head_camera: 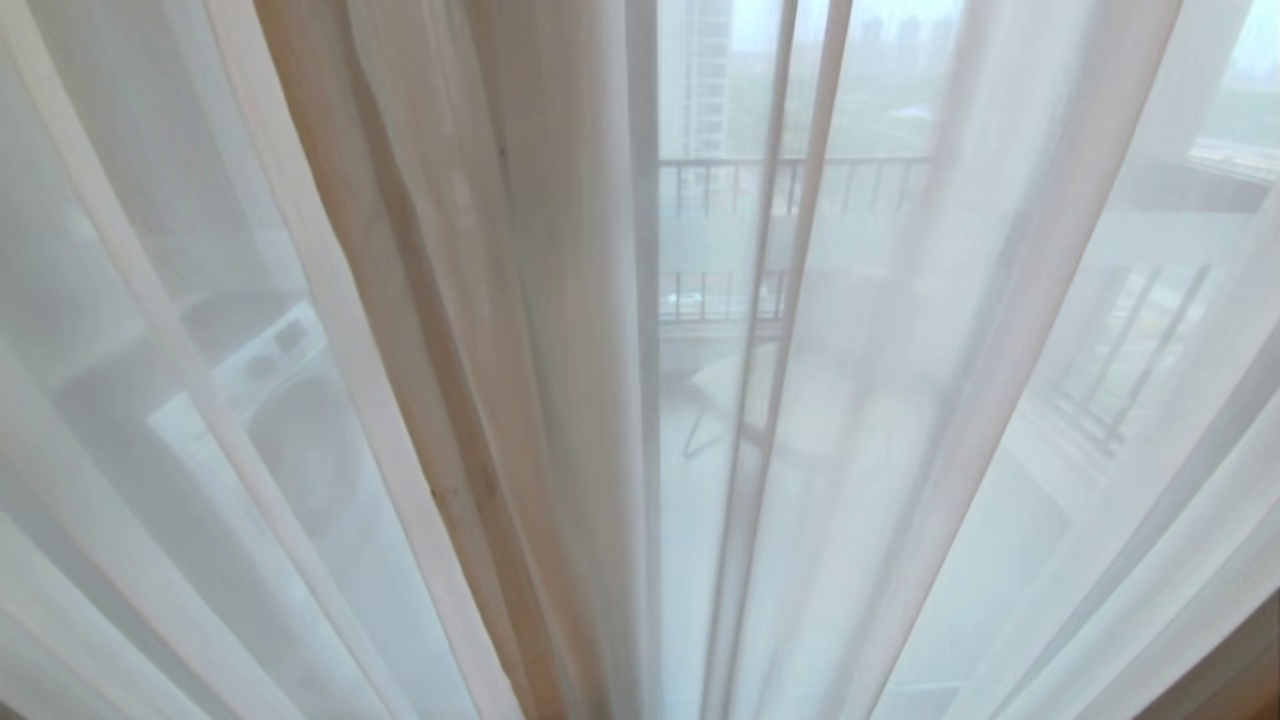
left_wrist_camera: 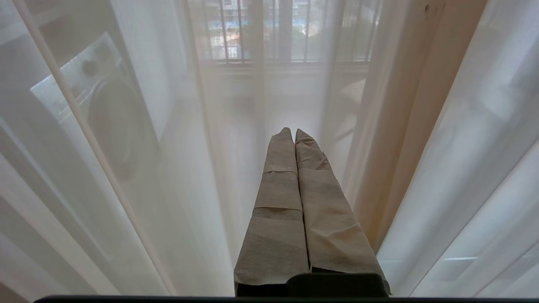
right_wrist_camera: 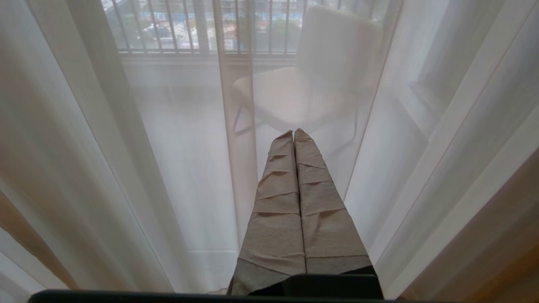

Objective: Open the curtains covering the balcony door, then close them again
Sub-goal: Close the outer curtains on both sides

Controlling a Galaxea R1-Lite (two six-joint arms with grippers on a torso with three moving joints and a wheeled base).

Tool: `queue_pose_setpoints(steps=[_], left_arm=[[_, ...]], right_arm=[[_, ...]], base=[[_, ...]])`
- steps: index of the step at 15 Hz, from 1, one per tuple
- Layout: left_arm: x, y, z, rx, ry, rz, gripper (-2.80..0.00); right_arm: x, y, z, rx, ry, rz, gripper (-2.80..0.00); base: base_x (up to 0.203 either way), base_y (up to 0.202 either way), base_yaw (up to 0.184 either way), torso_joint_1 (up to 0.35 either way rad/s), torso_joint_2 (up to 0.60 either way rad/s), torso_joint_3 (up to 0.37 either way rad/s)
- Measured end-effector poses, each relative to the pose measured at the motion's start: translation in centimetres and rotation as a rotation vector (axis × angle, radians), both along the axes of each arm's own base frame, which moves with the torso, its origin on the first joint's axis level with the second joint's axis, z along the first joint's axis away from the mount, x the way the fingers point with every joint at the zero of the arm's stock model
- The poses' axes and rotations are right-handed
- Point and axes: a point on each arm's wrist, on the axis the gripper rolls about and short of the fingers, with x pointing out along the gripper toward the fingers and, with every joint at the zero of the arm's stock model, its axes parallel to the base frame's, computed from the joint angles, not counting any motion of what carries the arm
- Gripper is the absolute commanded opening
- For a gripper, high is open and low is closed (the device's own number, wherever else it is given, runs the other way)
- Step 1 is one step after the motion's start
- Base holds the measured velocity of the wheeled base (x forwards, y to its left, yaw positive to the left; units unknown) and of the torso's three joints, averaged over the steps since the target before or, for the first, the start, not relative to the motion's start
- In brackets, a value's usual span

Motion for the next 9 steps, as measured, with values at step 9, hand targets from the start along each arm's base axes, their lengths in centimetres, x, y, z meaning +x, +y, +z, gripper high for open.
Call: queue_pose_setpoints(steps=[9], left_arm=[[0.0, 0.0, 0.0, 0.0, 0.0, 0.0, -2.8]], right_arm=[[0.0, 0.0, 0.0, 0.0, 0.0, 0.0, -2.8]], base=[[0.0, 0.19, -0.006, 0.002, 0.0, 0.003]])
